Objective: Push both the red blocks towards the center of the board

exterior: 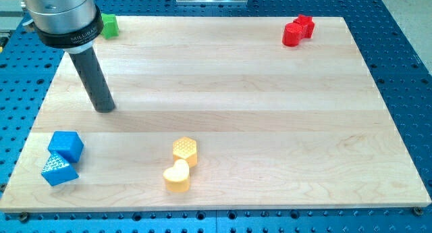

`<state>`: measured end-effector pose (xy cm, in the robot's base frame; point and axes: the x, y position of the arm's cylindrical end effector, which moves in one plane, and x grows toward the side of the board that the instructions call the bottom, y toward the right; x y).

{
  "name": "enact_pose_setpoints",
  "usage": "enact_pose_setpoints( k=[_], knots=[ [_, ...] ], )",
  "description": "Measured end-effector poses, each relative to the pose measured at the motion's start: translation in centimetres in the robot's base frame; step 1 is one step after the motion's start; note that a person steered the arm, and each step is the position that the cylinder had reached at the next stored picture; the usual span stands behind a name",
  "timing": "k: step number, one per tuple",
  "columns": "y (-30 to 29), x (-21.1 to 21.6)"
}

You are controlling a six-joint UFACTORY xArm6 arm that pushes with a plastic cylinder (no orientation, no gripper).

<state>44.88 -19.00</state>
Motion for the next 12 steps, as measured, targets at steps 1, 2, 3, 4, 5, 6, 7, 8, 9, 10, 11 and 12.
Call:
enact_pose_setpoints(
  k=[1, 2, 3, 4, 5, 6, 7, 8, 9, 10, 11, 12],
  knots=[
    [0.0, 0.0],
    [-0.1, 0.0],
    [-0.3, 0.0],
    [1.1, 0.3],
    [9.1, -1.4],
    [16.1, -1.7],
    [25.6, -5.2],
    [33.8, -11.1],
    [41.4, -17.5],
    [43.4, -21.6],
    [43.3, -23.7],
    [39.1, -21.1]
  ],
)
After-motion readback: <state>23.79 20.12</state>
